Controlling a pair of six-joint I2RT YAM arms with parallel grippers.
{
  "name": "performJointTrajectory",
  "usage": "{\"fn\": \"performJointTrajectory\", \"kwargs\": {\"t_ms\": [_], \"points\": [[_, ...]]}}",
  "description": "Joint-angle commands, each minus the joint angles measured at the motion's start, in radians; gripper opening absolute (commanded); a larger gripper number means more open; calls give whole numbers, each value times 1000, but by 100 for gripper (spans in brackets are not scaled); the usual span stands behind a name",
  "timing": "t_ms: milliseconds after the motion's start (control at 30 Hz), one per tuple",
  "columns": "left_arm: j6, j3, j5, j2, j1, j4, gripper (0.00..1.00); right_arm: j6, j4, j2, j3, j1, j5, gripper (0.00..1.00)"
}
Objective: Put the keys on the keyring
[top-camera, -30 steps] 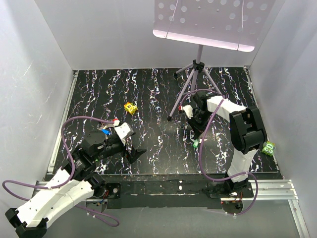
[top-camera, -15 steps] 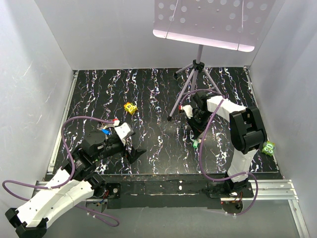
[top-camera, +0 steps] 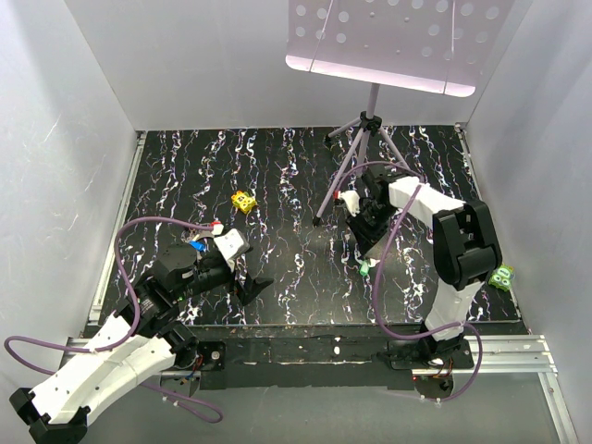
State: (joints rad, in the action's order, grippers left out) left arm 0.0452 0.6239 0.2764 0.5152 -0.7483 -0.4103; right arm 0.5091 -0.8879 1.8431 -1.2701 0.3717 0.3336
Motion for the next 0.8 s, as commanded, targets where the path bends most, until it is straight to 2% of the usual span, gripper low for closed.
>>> {"fn": "performJointTrajectory", "kwargs": {"t_ms": [0, 200, 467, 533, 633, 700, 733, 767], "points": [[10, 8, -5, 2, -2, 1, 98, -6, -13, -91, -40, -17, 50, 30], [4, 10, -14, 8, -2, 1, 98, 2, -6, -206, -3, -59, 146, 31], [-38, 33, -68, 46, -3, -7, 98, 2, 41, -459, 86, -149, 344, 31], [-102, 42, -83, 68, -2, -4, 98, -15, 70, -531, 110, -189, 404, 32], [-183, 59, -123, 109, -2, -2, 98, -47, 137, -651, 165, -255, 481, 43], [-234, 66, -149, 134, -3, -8, 98, -104, 213, -700, 230, -287, 545, 64], [-252, 75, -163, 146, -2, -18, 98, -220, 260, -712, 262, -289, 541, 81], [-266, 82, -177, 155, -2, -25, 98, -242, 264, -708, 285, -290, 553, 84]]}}
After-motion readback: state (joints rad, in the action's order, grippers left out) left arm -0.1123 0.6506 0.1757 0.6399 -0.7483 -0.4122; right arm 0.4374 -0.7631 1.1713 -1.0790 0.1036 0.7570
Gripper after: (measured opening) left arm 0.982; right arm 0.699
